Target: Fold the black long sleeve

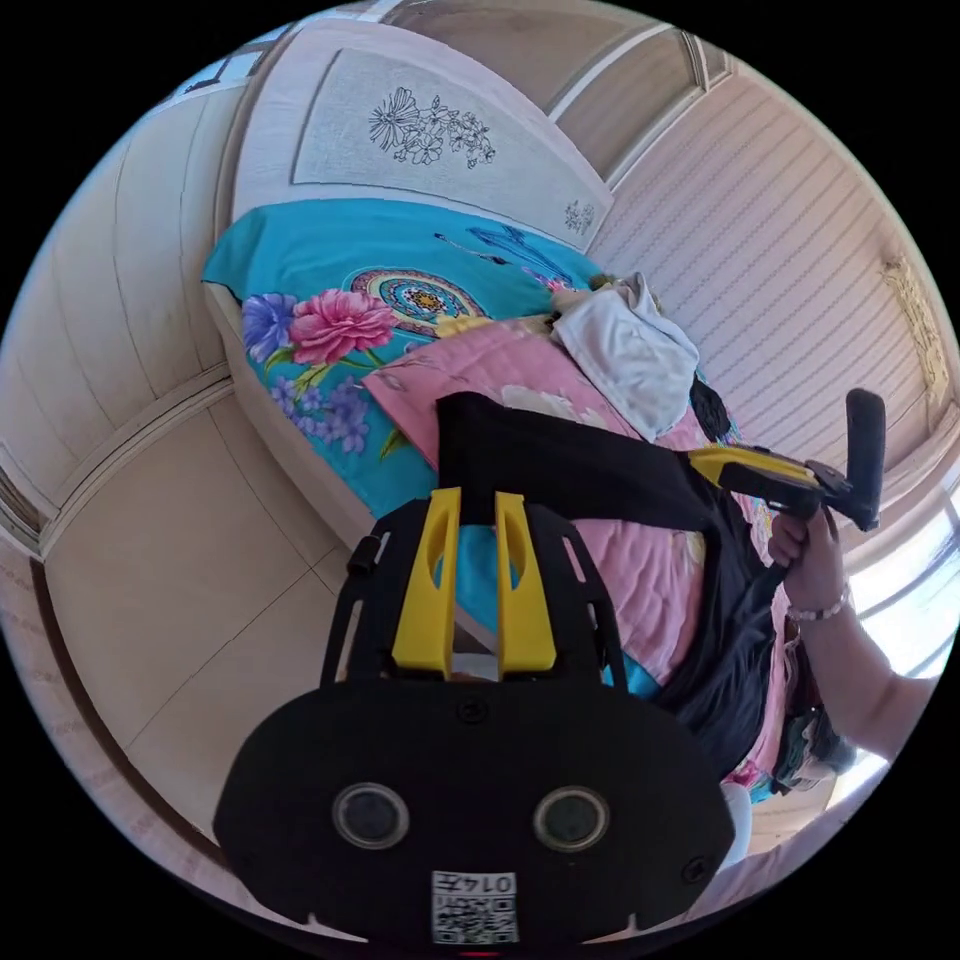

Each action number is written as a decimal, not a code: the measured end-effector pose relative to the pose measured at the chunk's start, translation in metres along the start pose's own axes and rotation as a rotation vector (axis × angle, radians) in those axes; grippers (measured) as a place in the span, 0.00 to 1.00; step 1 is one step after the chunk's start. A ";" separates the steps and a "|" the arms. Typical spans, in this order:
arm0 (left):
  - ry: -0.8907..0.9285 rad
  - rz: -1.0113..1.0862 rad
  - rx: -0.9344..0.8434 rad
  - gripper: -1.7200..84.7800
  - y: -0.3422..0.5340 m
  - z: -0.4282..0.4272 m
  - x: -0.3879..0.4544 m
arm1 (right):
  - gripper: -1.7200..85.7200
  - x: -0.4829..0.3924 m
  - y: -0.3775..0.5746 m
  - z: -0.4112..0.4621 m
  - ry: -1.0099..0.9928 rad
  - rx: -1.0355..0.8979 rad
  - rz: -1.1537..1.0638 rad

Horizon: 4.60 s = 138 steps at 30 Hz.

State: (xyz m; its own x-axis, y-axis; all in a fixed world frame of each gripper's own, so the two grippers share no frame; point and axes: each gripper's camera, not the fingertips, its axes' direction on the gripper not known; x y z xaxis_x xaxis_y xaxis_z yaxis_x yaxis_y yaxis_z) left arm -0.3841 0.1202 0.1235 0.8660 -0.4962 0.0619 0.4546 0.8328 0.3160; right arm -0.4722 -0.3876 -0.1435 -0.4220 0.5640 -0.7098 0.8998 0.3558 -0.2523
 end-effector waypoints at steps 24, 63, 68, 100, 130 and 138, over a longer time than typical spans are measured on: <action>0.423 0.570 0.104 0.01 0.081 -0.062 0.199 | 0.02 0.013 0.157 -0.112 0.015 0.223 0.330; 0.469 1.321 -0.461 0.07 0.341 0.123 0.531 | 0.09 -0.029 0.590 -0.234 0.223 0.156 0.900; 0.410 1.322 -0.477 0.07 0.325 0.171 0.544 | 0.07 -0.020 0.589 -0.219 0.287 0.000 0.896; 0.380 0.640 -0.522 0.04 -0.064 0.451 0.505 | 0.06 0.320 0.589 -0.329 0.195 0.076 1.040; 0.529 1.008 -0.486 0.02 0.027 0.268 0.401 | 0.05 0.144 0.670 -0.378 0.148 0.339 0.797; 0.291 0.925 -0.456 0.04 0.075 0.247 0.349 | 0.08 0.093 0.683 -0.316 0.126 0.124 0.919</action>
State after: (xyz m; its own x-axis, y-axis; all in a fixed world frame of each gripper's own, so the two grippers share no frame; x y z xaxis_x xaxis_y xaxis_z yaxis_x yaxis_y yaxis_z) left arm -0.0992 -0.0509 0.4027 0.9028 0.4025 -0.1511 -0.4214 0.8982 -0.1250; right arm 0.0680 0.1436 -0.1739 0.4587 0.6639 -0.5906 0.8885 -0.3476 0.2994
